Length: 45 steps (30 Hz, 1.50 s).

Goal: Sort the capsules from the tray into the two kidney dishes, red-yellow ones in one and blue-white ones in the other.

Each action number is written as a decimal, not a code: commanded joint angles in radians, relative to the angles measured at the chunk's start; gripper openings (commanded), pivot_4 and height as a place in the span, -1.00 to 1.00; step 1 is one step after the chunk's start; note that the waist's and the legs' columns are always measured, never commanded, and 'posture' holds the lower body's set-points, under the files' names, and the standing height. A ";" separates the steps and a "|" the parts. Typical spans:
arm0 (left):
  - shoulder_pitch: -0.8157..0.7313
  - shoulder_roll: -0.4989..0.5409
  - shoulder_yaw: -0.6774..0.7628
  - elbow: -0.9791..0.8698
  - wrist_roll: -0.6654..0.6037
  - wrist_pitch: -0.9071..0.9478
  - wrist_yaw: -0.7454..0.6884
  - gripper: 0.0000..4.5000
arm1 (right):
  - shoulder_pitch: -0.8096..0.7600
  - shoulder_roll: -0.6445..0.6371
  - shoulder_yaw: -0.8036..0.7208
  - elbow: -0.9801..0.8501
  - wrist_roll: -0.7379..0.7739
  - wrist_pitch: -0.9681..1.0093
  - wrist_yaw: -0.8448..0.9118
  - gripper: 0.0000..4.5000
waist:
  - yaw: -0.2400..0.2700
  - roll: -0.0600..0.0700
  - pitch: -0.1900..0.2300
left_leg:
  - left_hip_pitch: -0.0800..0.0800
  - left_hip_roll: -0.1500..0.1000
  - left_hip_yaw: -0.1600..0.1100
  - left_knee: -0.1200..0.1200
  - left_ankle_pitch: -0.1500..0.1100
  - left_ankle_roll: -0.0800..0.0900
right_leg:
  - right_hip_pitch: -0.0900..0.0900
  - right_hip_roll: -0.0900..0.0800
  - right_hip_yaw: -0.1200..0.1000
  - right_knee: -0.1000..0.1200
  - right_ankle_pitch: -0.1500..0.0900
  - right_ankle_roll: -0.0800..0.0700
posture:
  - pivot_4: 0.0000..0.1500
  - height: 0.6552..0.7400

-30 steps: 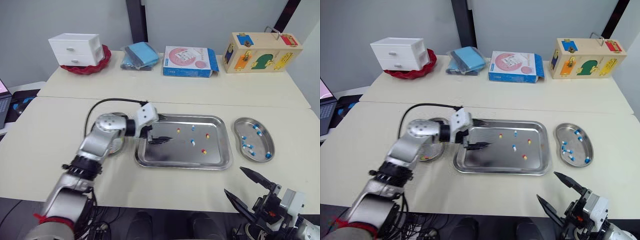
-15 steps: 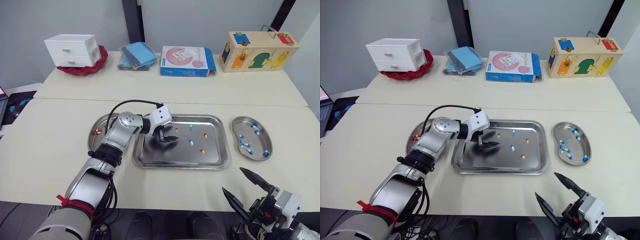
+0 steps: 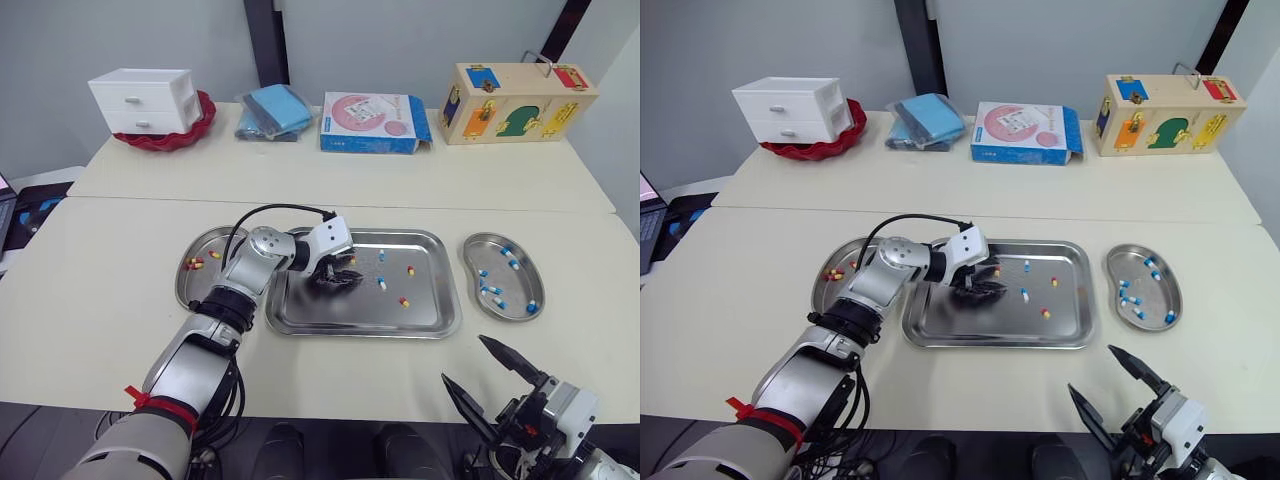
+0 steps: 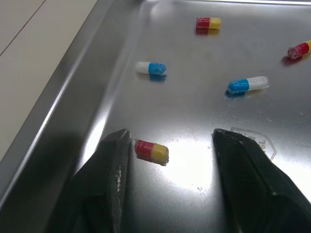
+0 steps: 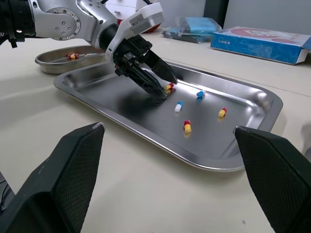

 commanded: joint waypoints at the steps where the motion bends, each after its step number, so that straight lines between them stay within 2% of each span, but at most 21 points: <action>1: -0.011 -0.001 0.007 0.008 0.016 0.003 0.011 -0.35 | 0.008 -0.008 -0.005 -0.036 0.007 -0.025 -0.012 1.00 | 0.000 0.000 0.000 | 0.000 0.000 0.000 0.000 0.000 0.000 | 0.000 0.000 0.000 0.000 0.000 0.000 | 1.00 1.00; 5: -0.006 0.005 0.002 0.006 0.023 0.006 0.009 -0.92 | 0.006 -0.014 -0.004 -0.031 0.008 -0.028 -0.017 1.00 | 0.000 0.000 0.000 | 0.000 0.000 0.000 0.000 0.000 0.000 | 0.000 0.000 0.000 0.000 0.000 0.000 | 1.00 1.00; 6: -0.004 0.006 0.002 0.006 0.024 0.004 0.010 -1.00 | 0.005 -0.015 -0.004 -0.030 0.008 -0.028 -0.018 1.00 | 0.000 0.000 0.000 | 0.000 0.000 0.000 0.000 0.000 0.000 | 0.000 0.000 0.000 0.000 0.000 0.000 | 1.00 1.00; 17: 0.010 0.010 0.029 -0.048 -0.004 0.026 -0.024 -1.00 | 0.000 -0.035 0.001 -0.024 0.017 -0.038 -0.014 1.00 | 0.000 0.000 0.000 | 0.001 0.000 0.000 0.000 0.000 0.000 | 0.000 0.000 0.000 0.000 0.000 0.000 | 1.00 1.00; 22: 0.044 0.057 0.064 -0.201 -0.044 0.120 -0.055 -1.00 | 0.001 -0.070 0.008 -0.032 0.026 -0.033 0.018 1.00 | -0.001 0.000 0.000 | 0.000 0.000 0.000 0.000 0.000 0.000 | 0.000 0.000 0.000 0.000 0.000 0.000 | 1.00 1.00; 27: 0.125 0.160 0.114 -0.439 -0.105 0.267 -0.077 -1.00 | -0.007 -0.118 0.009 -0.031 0.043 -0.031 0.060 1.00 | -0.002 0.001 0.000 | 0.001 0.001 0.000 0.000 0.000 0.000 | 0.000 0.000 0.000 0.001 0.000 0.000 | 1.00 1.00; 38: 0.339 0.375 0.306 -0.736 -0.156 0.519 0.062 -1.00 | -0.062 -0.246 0.018 -0.021 0.107 0.004 0.187 1.00 | -0.001 0.001 0.000 | 0.001 0.001 0.000 0.001 0.000 0.000 | 0.001 0.000 0.000 0.001 0.000 0.000 | 1.00 1.00; 45: 0.479 0.442 0.463 -0.867 -0.184 0.648 0.191 -1.00 | -0.152 -0.304 0.009 0.046 0.164 0.044 0.272 1.00 | 0.002 0.000 0.000 | 0.001 0.001 0.000 0.001 0.000 0.000 | 0.001 0.000 0.000 0.001 0.000 0.000 | 1.00 1.00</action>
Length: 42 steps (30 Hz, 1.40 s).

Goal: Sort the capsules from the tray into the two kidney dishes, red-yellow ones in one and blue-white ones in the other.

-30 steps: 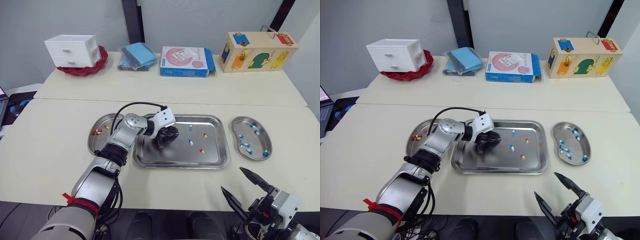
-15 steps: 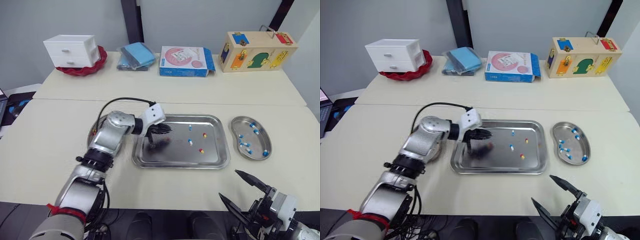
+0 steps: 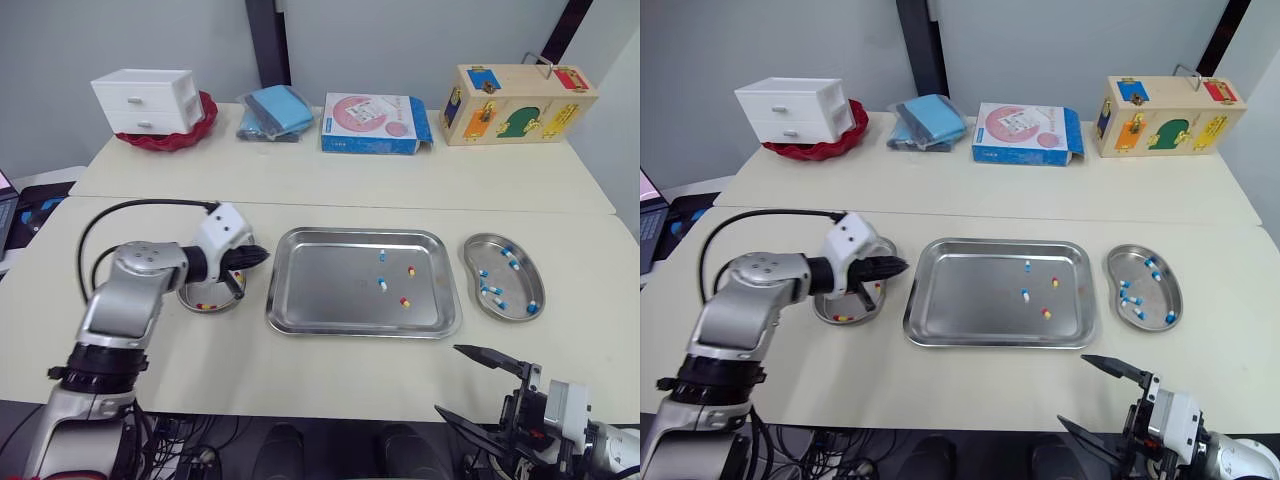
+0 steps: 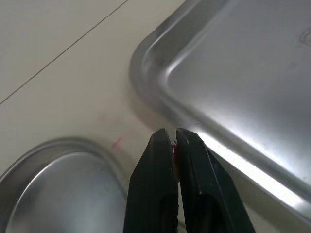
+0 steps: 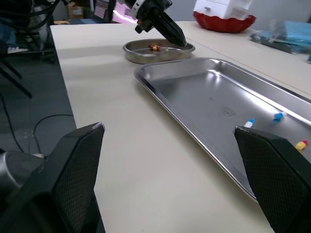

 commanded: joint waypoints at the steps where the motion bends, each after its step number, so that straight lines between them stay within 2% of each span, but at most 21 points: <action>1: 0.058 0.030 0.095 -0.108 -0.026 0.065 0.060 -1.00 | -0.044 -0.015 -0.013 0.020 0.044 0.015 0.037 1.00 | 0.000 0.000 0.000 | 0.000 0.000 0.000 0.000 0.000 0.000 | 0.000 0.000 0.000 0.000 0.000 0.000 | 1.00 1.00; 6: 0.150 0.043 0.173 -0.162 -0.029 0.088 0.131 -1.00 | -0.108 -0.020 -0.015 0.053 0.063 0.045 0.066 1.00 | 0.002 0.000 0.000 | 0.000 0.000 0.000 0.000 0.000 0.000 | 0.000 0.000 0.000 0.000 0.000 0.000 | 1.00 1.00; 15: 0.152 0.040 0.190 -0.117 -0.019 0.083 0.228 -1.00 | -0.139 0.000 -0.014 0.049 0.065 0.086 0.065 1.00 | 0.002 0.000 0.000 | 0.000 0.000 0.000 0.000 0.000 0.000 | 0.000 0.000 0.000 0.000 0.000 0.000 | 1.00 1.00; 19: 0.149 0.041 0.181 -0.115 -0.030 0.094 0.237 -0.56 | -0.134 0.004 -0.020 0.041 0.064 0.096 0.057 1.00 | 0.002 0.000 0.000 | 0.000 0.000 0.000 0.000 0.000 0.000 | 0.000 0.000 0.000 0.000 0.000 0.000 | 1.00 1.00; 30: 0.148 0.040 0.170 -0.124 -0.050 0.093 0.247 0.99 | -0.124 0.016 -0.026 0.024 0.056 0.106 0.036 1.00 | 0.002 0.000 0.000 | 0.000 0.000 0.000 0.000 0.000 0.000 | 0.000 0.000 0.000 0.000 0.000 0.000 | 1.00 1.00; 37: 0.158 0.049 0.188 -0.128 -0.076 0.104 0.242 0.99 | -0.104 0.013 -0.042 0.018 0.056 0.104 0.032 1.00 | 0.002 0.000 0.000 | 0.000 0.000 0.000 0.000 0.000 0.000 | 0.000 0.000 0.000 0.000 0.000 0.000 | 1.00 1.00; 42: 0.212 0.061 0.275 -0.149 -0.141 0.120 0.214 0.99 | -0.089 -0.035 -0.107 -0.003 0.079 0.186 0.006 1.00 | 0.001 0.000 0.000 | 0.000 0.000 0.000 0.000 0.000 0.000 | -0.001 0.000 0.000 0.000 0.000 0.000 | 1.00 1.00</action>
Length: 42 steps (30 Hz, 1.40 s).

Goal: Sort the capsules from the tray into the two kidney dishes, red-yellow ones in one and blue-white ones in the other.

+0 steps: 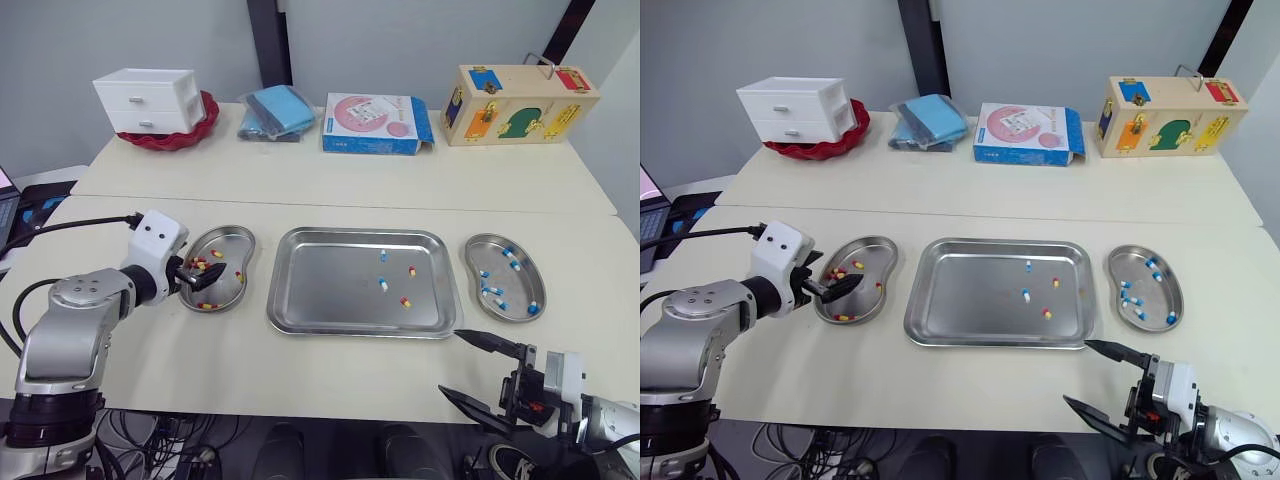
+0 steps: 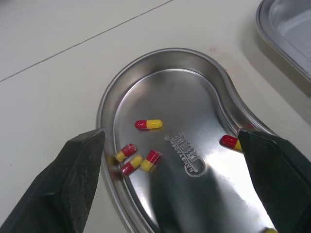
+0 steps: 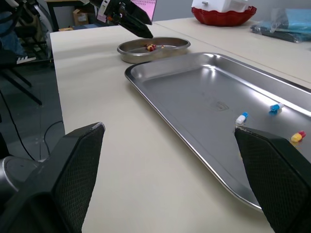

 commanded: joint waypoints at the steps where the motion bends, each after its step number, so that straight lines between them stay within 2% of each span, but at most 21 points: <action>1: 0.036 0.036 0.097 -0.043 -0.047 0.008 -0.021 0.99 | 0.013 -0.039 -0.077 -0.043 0.034 0.055 -0.019 1.00 | -0.001 0.000 0.000 | 0.000 0.000 0.000 0.000 0.000 0.000 | 0.000 0.000 0.000 0.000 0.000 0.000 | 1.00 1.00; 4: 0.146 0.077 0.240 -0.037 -0.105 -0.021 -0.103 0.99 | 0.044 -0.137 -0.176 -0.008 0.031 0.153 0.001 1.00 | -0.007 0.000 0.000 | 0.000 0.000 0.001 0.000 0.000 0.000 | 0.000 0.000 0.001 0.000 0.000 0.000 | 1.00 1.00; 9: 0.350 0.183 0.356 0.081 -0.072 -0.205 -0.249 0.99 | 0.068 -0.295 -0.287 0.084 -0.002 0.295 0.043 1.00 | -0.004 -0.001 0.000 | 0.001 0.000 0.002 -0.001 0.000 0.000 | -0.001 0.000 0.001 -0.001 0.000 -0.001 | 1.00 1.00; 14: 0.432 0.252 0.390 0.269 -0.021 -0.376 -0.304 0.99 | 0.042 -0.404 -0.351 0.187 -0.046 0.398 0.081 1.00 | -0.002 -0.003 0.000 | 0.003 0.000 0.004 -0.001 0.000 0.000 | 0.000 -0.001 0.003 -0.001 -0.001 -0.001 | 1.00 1.00; 17: 0.441 0.266 0.383 0.330 -0.013 -0.432 -0.316 0.99 | 0.018 -0.427 -0.363 0.228 -0.067 0.420 0.098 1.00 | -0.002 -0.004 0.000 | 0.003 0.000 0.004 -0.002 0.000 0.000 | 0.000 -0.001 0.003 -0.002 -0.001 -0.001 | 1.00 1.00; 32: 0.478 0.241 0.355 0.331 -0.028 -0.494 -0.334 0.99 | -0.077 -0.416 -0.356 0.262 -0.112 0.434 0.132 1.00 | -0.007 -0.003 0.001 | 0.003 0.000 0.005 -0.003 0.000 0.000 | 0.000 -0.001 0.003 -0.002 -0.001 -0.001 | 1.00 1.00; 36: 0.525 0.194 0.367 0.254 -0.089 -0.559 -0.408 0.99 | -0.091 -0.427 -0.342 0.189 -0.069 0.506 0.153 1.00 | -0.006 -0.003 0.001 | 0.003 0.000 0.006 -0.003 0.000 0.000 | 0.000 -0.001 0.004 -0.002 -0.001 -0.001 | 1.00 1.00; 38: 0.565 0.164 0.349 0.196 -0.118 -0.635 -0.481 0.99 | -0.101 -0.430 -0.340 0.090 -0.007 0.587 0.148 1.00 | -0.005 -0.003 0.001 | 0.003 0.001 0.006 -0.003 0.000 0.000 | -0.001 -0.001 0.004 -0.002 -0.001 -0.001 | 1.00 1.00; 42: 0.584 0.085 0.330 0.090 -0.204 -0.698 -0.537 0.99 | -0.156 -0.409 -0.313 -0.055 0.061 0.691 0.085 1.00 | -0.004 -0.003 0.001 | 0.003 0.001 0.006 -0.003 0.000 0.000 | 0.000 -0.001 0.004 -0.002 -0.001 -0.001 | 1.00 1.00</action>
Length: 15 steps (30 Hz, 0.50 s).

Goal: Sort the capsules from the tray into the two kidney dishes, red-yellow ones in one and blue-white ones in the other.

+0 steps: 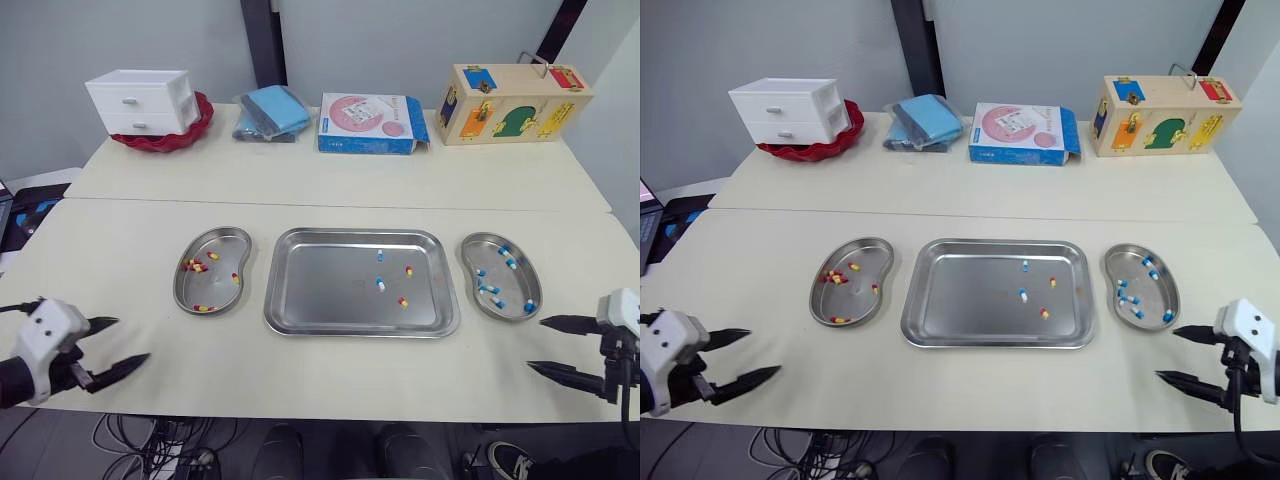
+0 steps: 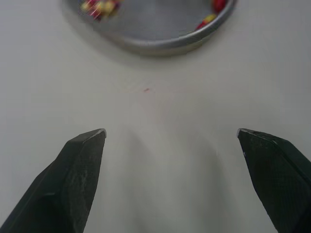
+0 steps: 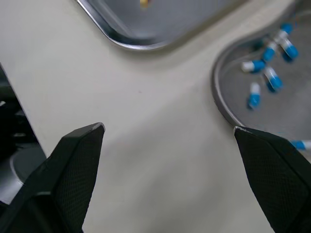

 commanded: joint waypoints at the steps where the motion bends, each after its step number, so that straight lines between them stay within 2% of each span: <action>1: 0.001 -0.059 -0.012 -0.097 -0.094 -0.081 -0.054 0.99 | -0.064 0.008 0.031 -0.129 0.061 0.079 -0.065 1.00 | 0.000 0.000 0.000 | 0.000 0.000 0.000 0.000 0.000 0.000 | 0.000 0.000 0.000 0.000 0.000 0.000 | 1.00 1.00; 7: 0.010 -0.239 -0.151 -0.222 -0.155 -0.197 -0.068 0.99 | -0.343 0.056 0.255 -0.270 0.119 0.334 -0.309 1.00 | -0.003 0.000 0.000 | -0.001 0.000 0.000 0.001 0.000 0.000 | 0.000 0.000 0.000 -0.001 0.000 0.000 | 1.00 1.00; 15: 0.050 -0.436 -0.257 -0.240 -0.210 -0.397 -0.092 0.99 | -0.600 0.181 0.518 -0.344 0.057 0.547 -0.549 1.00 | 0.002 -0.001 0.000 | -0.005 -0.001 -0.002 0.001 0.000 0.000 | -0.003 0.000 -0.001 -0.001 0.000 0.000 | 1.00 1.00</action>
